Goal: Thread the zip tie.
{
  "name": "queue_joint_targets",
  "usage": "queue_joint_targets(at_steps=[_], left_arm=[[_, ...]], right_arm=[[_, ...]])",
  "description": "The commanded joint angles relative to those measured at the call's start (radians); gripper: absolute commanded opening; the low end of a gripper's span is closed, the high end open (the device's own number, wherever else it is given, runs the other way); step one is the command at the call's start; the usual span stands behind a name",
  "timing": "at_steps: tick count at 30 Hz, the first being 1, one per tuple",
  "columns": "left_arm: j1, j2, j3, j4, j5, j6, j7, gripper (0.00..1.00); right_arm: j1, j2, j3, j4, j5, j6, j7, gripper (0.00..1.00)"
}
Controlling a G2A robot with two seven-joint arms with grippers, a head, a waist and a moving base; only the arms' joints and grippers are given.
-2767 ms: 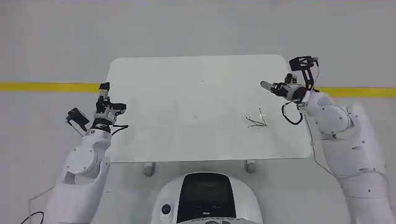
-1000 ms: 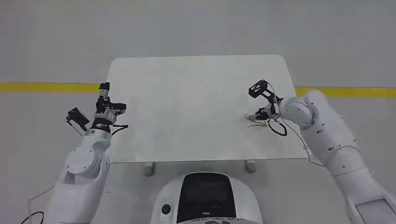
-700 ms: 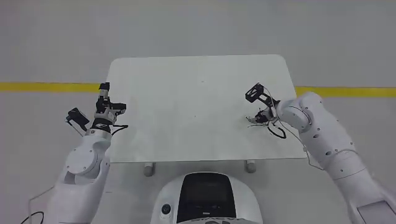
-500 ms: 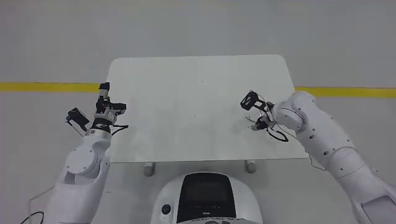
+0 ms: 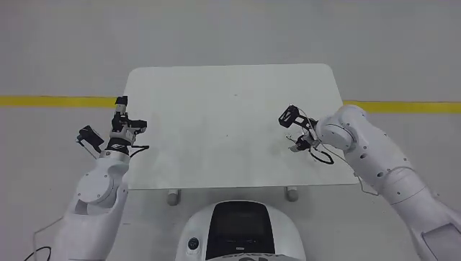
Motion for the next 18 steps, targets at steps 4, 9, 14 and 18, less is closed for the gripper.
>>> queue_joint_targets(at_steps=[4,9,14,18], left_arm=[[0.000,0.000,0.000,0.000,0.000,0.000,0.000,1.00],[0.000,0.000,0.000,0.000,0.000,0.000,0.000,1.00],[0.000,0.000,0.000,0.000,0.000,0.000,0.000,1.00],[0.000,0.000,0.000,0.000,0.000,0.000,0.000,1.00]], right_arm=[[0.049,-0.008,-0.054,0.044,0.005,0.000,0.008,1.00],[0.049,-0.008,-0.054,0.044,0.005,0.000,0.008,1.00],[0.044,-0.008,-0.056,0.047,0.007,0.000,0.002,1.00],[0.038,-0.010,-0.063,0.067,-0.006,0.000,-0.026,1.00]])
